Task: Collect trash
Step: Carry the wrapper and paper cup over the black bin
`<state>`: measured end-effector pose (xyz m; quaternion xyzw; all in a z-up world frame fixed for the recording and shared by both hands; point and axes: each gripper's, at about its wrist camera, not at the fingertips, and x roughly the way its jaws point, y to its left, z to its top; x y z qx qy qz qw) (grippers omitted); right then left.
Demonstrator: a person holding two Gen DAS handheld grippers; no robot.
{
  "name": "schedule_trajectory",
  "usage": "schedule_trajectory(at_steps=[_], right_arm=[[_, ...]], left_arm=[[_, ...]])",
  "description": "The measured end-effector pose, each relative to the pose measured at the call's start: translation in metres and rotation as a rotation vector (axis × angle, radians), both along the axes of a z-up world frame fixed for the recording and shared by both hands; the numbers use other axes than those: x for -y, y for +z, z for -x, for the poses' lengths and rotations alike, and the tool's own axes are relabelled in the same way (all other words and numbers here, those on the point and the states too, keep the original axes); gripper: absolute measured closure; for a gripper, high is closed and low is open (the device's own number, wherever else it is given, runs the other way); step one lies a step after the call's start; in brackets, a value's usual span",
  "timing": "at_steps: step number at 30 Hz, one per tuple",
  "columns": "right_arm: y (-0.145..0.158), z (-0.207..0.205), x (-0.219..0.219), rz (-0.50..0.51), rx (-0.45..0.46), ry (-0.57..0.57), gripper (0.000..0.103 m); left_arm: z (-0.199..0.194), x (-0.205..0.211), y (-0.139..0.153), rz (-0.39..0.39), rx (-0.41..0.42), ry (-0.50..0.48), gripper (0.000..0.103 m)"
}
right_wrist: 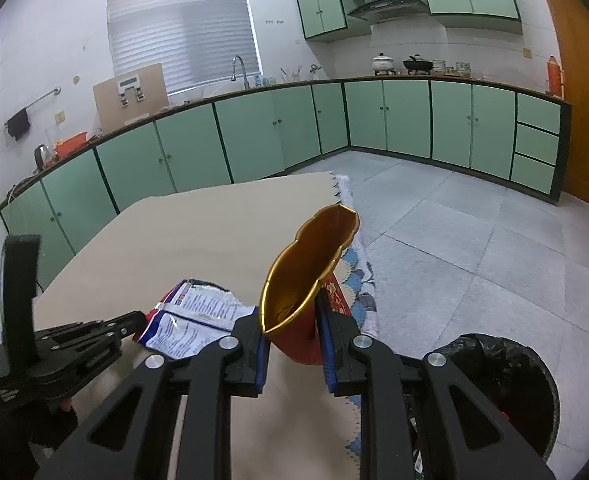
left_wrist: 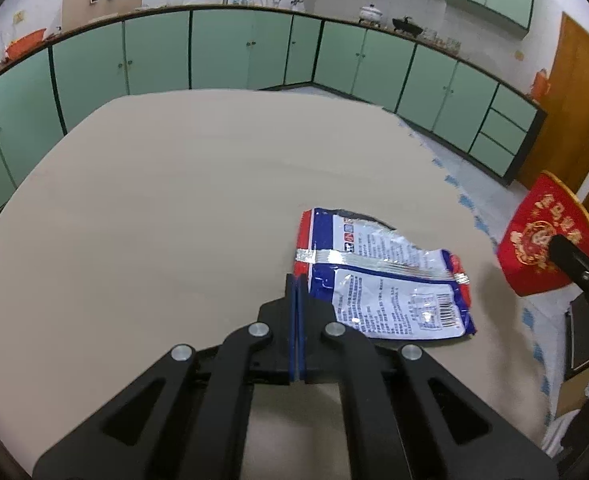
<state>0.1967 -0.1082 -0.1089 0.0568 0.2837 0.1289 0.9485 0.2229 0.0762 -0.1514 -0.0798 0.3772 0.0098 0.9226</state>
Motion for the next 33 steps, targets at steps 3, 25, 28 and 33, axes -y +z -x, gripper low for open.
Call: schedule_trajectory(at_steps=[3,25,28,33], right_arm=[[0.003,0.001,0.008,-0.006,0.006,-0.008,0.082],[0.055,0.036,0.052,0.004,0.1,-0.062,0.082],[0.06,0.042,0.067,0.009,0.11,-0.094,0.082],[0.064,0.053,0.09,0.022,0.116,-0.145,0.082]], left_arm=[[0.011,-0.003,0.009,0.016,0.027,-0.012,0.103],[0.026,0.065,0.101,0.058,0.265,-0.156,0.103],[0.026,0.086,0.105,0.048,0.287,-0.193,0.103],[0.024,0.124,0.102,0.042,0.29,-0.257,0.103]])
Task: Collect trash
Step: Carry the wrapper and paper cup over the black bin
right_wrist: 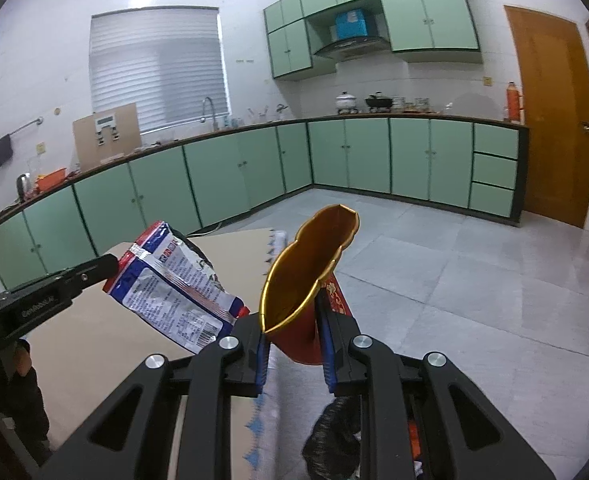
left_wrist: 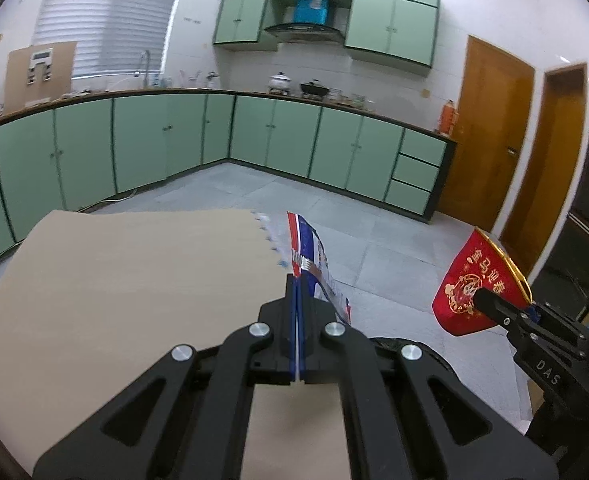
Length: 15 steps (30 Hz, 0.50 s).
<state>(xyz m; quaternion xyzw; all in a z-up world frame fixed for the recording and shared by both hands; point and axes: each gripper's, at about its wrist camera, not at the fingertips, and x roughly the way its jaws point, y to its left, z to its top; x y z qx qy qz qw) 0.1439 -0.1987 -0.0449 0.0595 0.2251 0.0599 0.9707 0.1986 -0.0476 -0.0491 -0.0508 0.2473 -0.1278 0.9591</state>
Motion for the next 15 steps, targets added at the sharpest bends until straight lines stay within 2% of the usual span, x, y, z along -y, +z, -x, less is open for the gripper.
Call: schedule_trajectory(at_steps=[7,15], right_arm=[[0.0,0.016,0.036,0.002,-0.004,-0.072,0.082],[-0.019,0.025,0.078,-0.008,-0.049,-0.157,0.082]], left_arm=[[0.004,0.047,-0.013,-0.015,-0.007,-0.082,0.103],[0.0,0.101,-0.037,-0.05,-0.025,-0.167,0.103]])
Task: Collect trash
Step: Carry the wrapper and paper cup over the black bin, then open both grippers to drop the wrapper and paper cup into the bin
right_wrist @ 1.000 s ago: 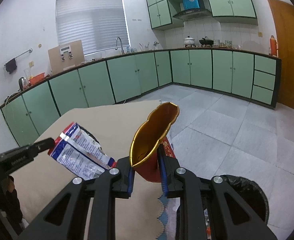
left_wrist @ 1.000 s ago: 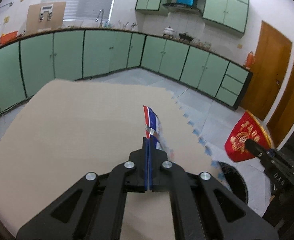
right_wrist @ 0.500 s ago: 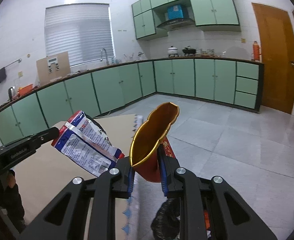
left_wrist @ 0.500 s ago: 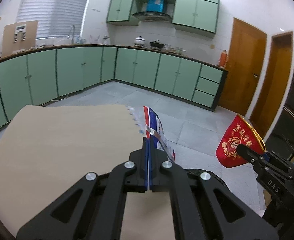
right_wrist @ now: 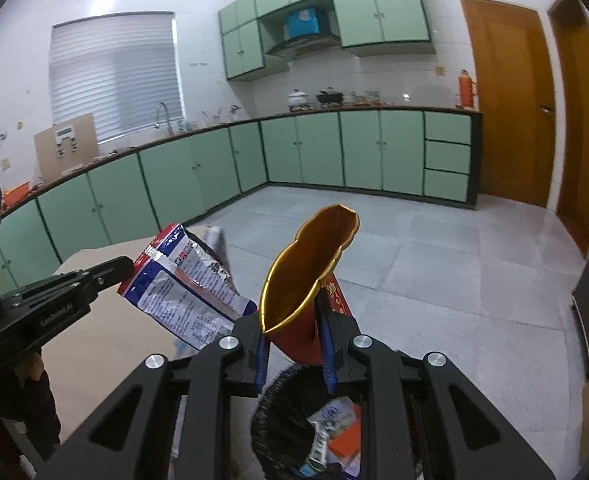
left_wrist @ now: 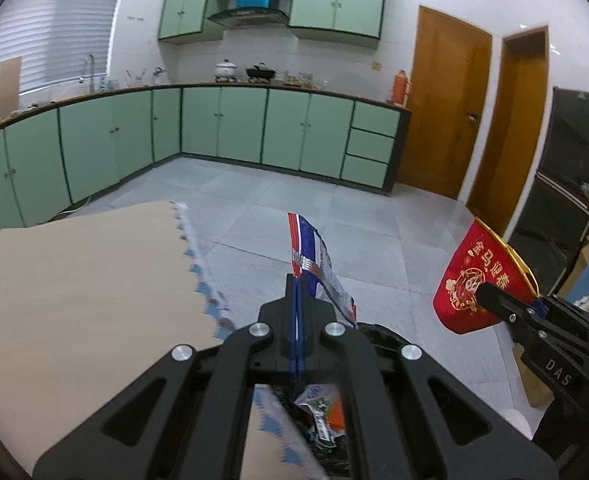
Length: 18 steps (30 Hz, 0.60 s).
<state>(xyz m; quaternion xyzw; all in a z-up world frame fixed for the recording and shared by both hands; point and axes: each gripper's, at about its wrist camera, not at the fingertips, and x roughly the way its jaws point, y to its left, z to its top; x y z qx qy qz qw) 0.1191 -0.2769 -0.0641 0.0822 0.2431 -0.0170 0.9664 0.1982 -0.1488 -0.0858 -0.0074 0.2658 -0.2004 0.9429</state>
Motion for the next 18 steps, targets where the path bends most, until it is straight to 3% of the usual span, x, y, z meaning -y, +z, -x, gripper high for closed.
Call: schedule_trajectory(at_steps=[9,18], right_arm=[[-0.053,-0.012,0.041,-0.015,-0.121,-0.061,0.082],[-0.092,-0.027,0.06,-0.032,-0.203,-0.067,0.082]], left_arm=[[-0.015,0.051,-0.041,-0.061,-0.063,-0.048,0.103],[-0.035,0.075,-0.077,-0.113,-0.144,-0.07,0.103]])
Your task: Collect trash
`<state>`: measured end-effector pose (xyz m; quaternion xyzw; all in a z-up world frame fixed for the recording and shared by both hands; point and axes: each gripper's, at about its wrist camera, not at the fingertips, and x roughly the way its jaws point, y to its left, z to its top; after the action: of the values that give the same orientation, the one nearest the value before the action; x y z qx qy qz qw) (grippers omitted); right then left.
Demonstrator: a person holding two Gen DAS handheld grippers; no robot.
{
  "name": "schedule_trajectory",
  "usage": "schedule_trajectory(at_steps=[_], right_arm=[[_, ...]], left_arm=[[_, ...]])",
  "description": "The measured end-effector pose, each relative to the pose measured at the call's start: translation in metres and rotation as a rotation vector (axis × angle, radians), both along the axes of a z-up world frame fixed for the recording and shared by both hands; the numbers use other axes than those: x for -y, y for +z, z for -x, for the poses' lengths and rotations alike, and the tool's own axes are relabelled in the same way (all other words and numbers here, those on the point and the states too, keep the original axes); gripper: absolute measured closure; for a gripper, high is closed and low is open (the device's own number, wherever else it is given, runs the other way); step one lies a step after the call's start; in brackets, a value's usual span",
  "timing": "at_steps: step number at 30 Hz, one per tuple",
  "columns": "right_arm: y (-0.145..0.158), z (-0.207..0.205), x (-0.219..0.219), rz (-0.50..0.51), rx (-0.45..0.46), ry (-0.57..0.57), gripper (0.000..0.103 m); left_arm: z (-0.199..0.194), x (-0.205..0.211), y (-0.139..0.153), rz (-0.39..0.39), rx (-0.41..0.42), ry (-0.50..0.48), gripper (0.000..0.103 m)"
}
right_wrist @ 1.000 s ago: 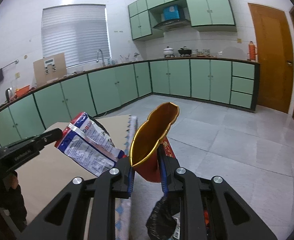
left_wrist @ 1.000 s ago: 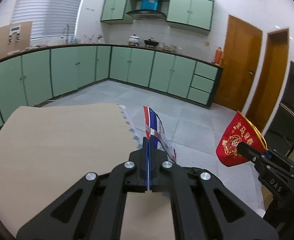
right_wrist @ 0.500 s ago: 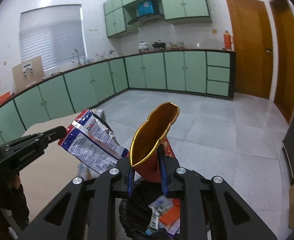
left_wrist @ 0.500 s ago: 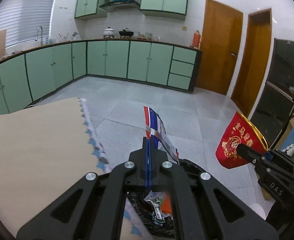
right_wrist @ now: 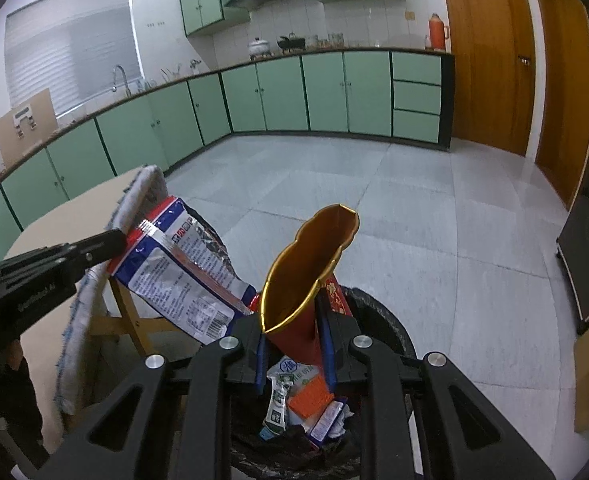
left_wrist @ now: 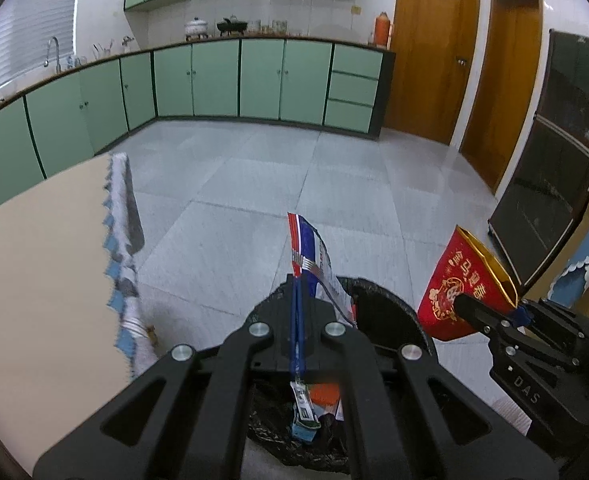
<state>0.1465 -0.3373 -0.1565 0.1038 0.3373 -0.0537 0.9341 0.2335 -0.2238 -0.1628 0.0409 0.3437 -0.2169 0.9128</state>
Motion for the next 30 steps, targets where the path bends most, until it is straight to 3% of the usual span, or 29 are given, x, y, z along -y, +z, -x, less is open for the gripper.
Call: schedule_trajectory(at_steps=[8,12,14,16,20,22,30], right_arm=[[-0.025,-0.015,0.008,-0.01,-0.064,-0.001,0.079],[-0.031,-0.017,0.012,-0.016,-0.077,-0.015,0.064],[-0.031,-0.016,0.015,-0.018,-0.076,-0.02,0.062],[-0.03,-0.014,0.017,-0.016,-0.073,-0.028,0.057],[-0.02,-0.007,0.018,-0.017,-0.054,-0.044,0.046],[-0.012,-0.002,0.019,-0.017,-0.034,-0.052,0.032],[0.024,0.023,0.007,0.0,0.021,-0.045,0.013]], left_arm=[[-0.017,0.021,-0.013,-0.042,-0.035,-0.011,0.103],[-0.022,0.023,-0.018,-0.042,-0.066,-0.015,0.1],[-0.024,0.022,-0.02,-0.04,-0.079,-0.014,0.091],[-0.025,0.02,-0.019,-0.025,-0.084,-0.012,0.073],[-0.023,0.014,-0.013,-0.003,-0.081,-0.011,0.07],[-0.019,0.01,-0.007,0.011,-0.07,-0.01,0.059],[0.004,-0.024,0.032,0.06,0.002,0.02,0.03]])
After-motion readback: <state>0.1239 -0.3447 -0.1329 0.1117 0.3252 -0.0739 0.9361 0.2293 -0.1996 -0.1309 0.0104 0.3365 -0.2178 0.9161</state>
